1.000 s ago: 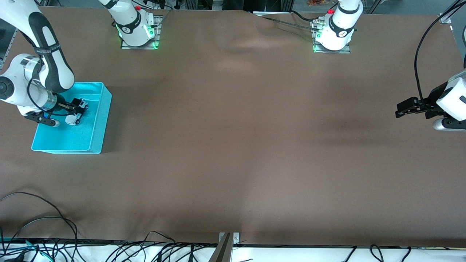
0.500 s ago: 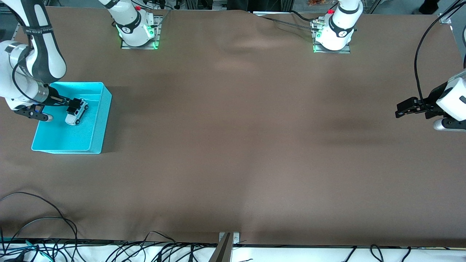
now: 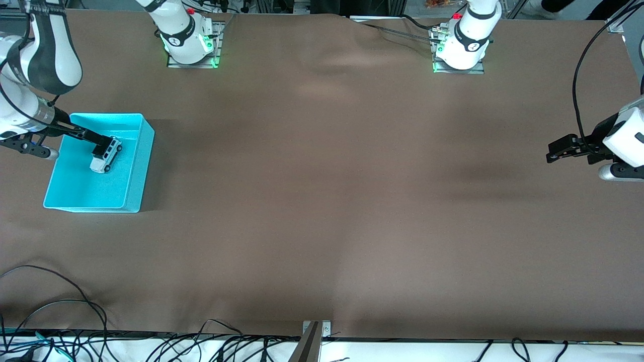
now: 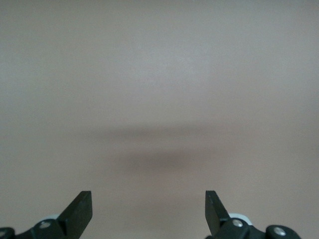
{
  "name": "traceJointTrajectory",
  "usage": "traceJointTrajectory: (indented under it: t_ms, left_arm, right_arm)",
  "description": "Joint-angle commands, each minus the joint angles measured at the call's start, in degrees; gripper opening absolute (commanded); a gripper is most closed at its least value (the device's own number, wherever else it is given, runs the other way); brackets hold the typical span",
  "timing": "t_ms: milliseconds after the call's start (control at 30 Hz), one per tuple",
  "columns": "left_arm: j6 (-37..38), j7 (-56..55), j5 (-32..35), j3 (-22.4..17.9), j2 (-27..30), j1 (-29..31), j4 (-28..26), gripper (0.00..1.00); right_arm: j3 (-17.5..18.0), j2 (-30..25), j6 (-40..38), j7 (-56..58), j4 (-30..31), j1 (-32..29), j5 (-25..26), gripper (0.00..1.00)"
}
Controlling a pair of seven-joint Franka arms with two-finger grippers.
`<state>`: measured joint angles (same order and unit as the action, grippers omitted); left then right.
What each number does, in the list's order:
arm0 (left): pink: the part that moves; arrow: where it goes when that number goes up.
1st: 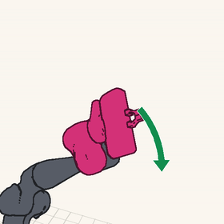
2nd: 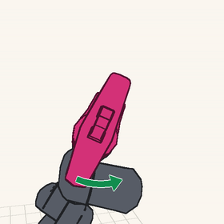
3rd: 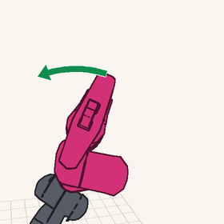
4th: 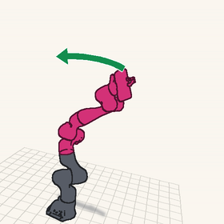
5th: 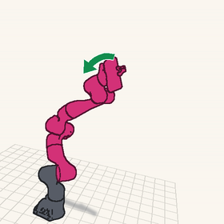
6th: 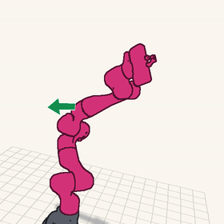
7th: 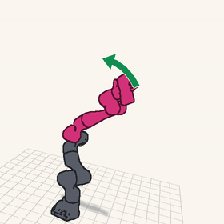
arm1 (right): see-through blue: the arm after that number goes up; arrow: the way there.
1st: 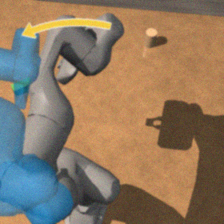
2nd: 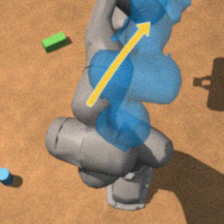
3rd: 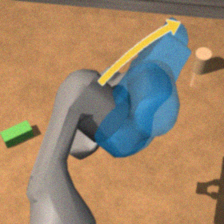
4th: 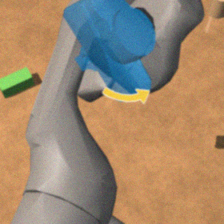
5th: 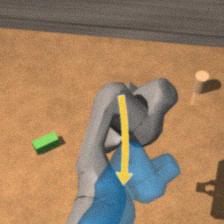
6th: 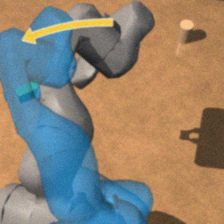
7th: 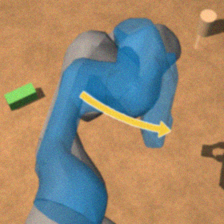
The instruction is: Wind and store white jeep toy
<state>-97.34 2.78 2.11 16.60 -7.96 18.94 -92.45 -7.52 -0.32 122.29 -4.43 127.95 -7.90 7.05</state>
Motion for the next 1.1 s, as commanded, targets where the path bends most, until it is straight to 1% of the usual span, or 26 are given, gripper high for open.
traceJointTrajectory:
  t_ms: [0,100,233,333,500,633,767,833,900,1067]
  left_arm:
    - [0.0,1.3,-1.1,0.1,0.4,0.2,0.0,1.0]
    - [0.0,1.4,-1.1,0.1,0.4,0.2,0.2,1.0]
    - [0.0,1.7,-1.1,0.2,0.5,0.0,0.6,1.0]
    - [0.1,1.4,-1.1,0.4,0.6,-0.3,1.2,1.0]
    - [0.1,1.5,-1.1,0.2,0.7,-0.3,1.5,1.0]
    - [0.1,1.5,-1.1,0.4,0.7,-0.3,1.5,1.0]
    - [0.1,1.5,-1.1,0.2,0.9,-0.2,2.0,1.0]
    - [0.1,1.4,-1.1,0.2,0.9,-0.2,2.6,1.0]
    - [0.1,1.4,-1.1,0.2,0.9,-0.2,3.0,1.0]
    - [0.1,1.4,-1.1,0.1,0.9,0.1,3.2,1.0]
  right_arm:
    - [3.7,-2.8,-4.1,-1.9,-2.0,-0.1,0.2,1.0]
    - [5.0,-2.8,-8.4,-1.9,-5.2,-0.1,-0.1,1.0]
    - [7.3,-2.8,-13.9,-2.3,-10.9,-0.1,-3.8,1.0]
    - [7.5,-2.8,-17.2,-3.3,-14.2,0.4,-6.6,1.0]
    - [7.5,-2.1,-21.9,-6.2,-19.4,2.7,-8.8,1.0]
    - [7.3,-0.8,-23.5,-8.2,-22.3,5.0,-10.0,1.0]
    - [7.4,1.4,-24.0,-11.7,-27.8,7.4,-10.3,1.0]
    - [7.5,2.6,-23.4,-13.0,-29.4,8.9,-10.4,1.0]
    - [7.6,3.4,-23.2,-13.5,-30.6,9.7,-9.8,1.0]
    - [7.6,4.1,-23.1,-13.5,-32.5,9.7,-10.3,1.0]
